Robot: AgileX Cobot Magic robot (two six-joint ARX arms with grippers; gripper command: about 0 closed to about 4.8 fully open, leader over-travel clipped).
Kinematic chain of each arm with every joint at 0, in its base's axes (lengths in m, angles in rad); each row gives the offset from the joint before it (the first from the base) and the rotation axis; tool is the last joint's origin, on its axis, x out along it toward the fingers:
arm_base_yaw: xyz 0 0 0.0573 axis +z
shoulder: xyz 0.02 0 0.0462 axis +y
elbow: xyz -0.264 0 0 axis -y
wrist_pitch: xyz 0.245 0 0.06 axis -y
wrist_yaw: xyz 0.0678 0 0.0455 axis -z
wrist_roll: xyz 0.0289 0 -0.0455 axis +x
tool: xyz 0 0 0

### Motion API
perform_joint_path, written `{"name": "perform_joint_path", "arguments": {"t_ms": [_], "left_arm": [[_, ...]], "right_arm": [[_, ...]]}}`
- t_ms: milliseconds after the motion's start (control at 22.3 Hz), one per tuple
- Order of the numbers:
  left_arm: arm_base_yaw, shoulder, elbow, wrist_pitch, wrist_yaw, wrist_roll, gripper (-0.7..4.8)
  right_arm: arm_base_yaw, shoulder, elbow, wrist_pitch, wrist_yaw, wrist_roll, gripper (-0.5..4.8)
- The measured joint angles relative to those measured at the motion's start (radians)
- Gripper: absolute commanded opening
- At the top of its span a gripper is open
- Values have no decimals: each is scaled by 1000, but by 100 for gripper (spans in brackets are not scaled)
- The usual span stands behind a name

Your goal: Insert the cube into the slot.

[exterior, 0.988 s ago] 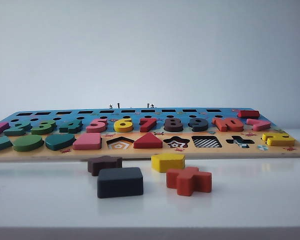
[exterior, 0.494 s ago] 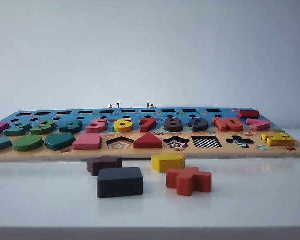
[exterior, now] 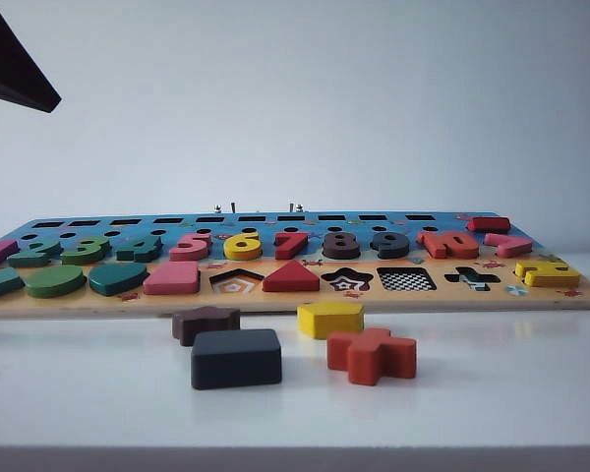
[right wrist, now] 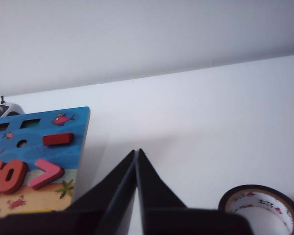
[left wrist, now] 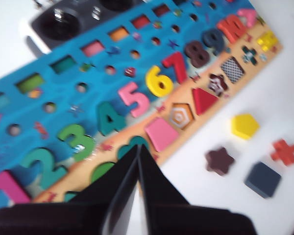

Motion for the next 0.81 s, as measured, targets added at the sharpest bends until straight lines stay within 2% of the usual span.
{"name": "perform_joint_path", "arguments": {"t_ms": [225, 404, 629, 808], "left_arm": [[-106, 64, 79, -164, 19, 0, 17], [-135, 101, 134, -223, 41, -4, 17], [-135, 172, 241, -303, 75, -8, 17], [-135, 201, 273, -351, 86, -8, 17]], "right_arm": [[129, 0, 76, -48, 4, 0, -3], [229, 13, 140, -56, 11, 8, -2], [437, 242, 336, -84, 12, 26, -2], [591, 453, 495, -204, 11, 5, 6]]}}
